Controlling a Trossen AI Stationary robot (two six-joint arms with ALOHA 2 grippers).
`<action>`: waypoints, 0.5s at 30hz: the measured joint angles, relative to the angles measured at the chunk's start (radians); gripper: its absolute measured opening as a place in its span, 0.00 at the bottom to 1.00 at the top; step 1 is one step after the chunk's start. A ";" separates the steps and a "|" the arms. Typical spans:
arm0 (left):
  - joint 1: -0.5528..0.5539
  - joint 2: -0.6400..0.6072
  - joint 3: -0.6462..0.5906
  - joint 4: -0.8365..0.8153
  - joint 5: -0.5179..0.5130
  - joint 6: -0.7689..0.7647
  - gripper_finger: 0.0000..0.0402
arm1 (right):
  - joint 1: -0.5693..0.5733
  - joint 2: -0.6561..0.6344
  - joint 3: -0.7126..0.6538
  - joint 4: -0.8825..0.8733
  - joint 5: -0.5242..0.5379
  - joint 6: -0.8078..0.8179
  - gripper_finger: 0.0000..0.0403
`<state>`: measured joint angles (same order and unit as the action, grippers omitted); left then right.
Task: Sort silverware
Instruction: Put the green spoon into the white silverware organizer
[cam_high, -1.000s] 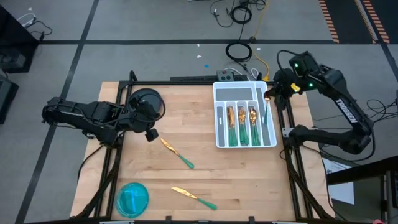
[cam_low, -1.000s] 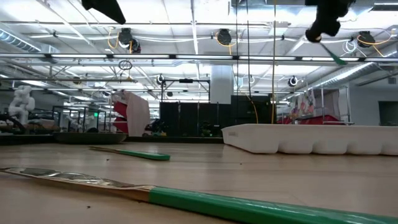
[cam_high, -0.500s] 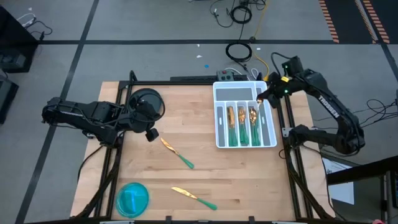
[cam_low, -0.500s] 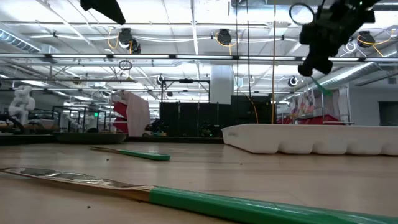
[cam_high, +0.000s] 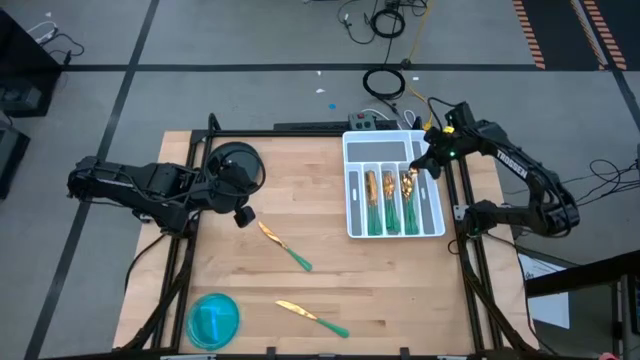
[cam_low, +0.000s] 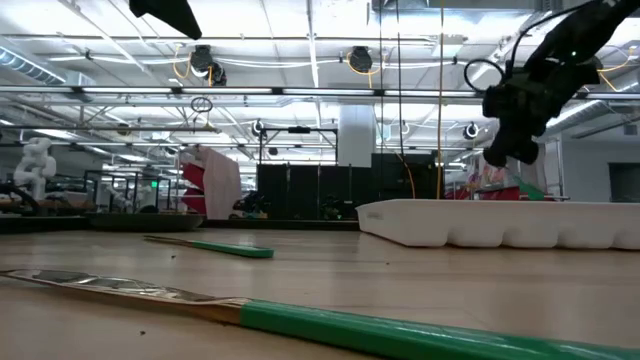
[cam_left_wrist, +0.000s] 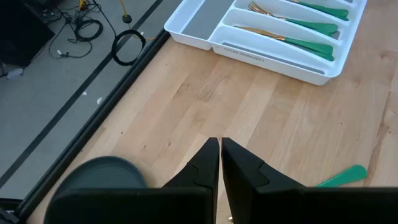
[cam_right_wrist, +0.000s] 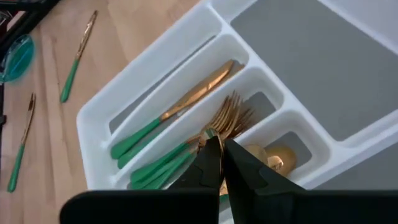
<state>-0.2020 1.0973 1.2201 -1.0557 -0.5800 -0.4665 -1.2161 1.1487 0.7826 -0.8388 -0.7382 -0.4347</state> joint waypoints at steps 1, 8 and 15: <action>0.000 0.000 0.000 0.000 0.000 0.000 0.07 | -0.003 0.013 -0.004 0.005 0.000 -0.004 0.00; 0.000 0.000 0.000 0.000 0.000 0.000 0.07 | -0.015 0.103 -0.038 0.071 0.000 -0.004 0.00; 0.000 0.000 0.000 0.000 0.000 0.000 0.07 | -0.015 0.206 -0.042 0.110 0.004 0.000 0.00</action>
<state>-0.2020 1.0973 1.2201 -1.0557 -0.5800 -0.4667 -1.2312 1.3548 0.7406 -0.7284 -0.7340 -0.4343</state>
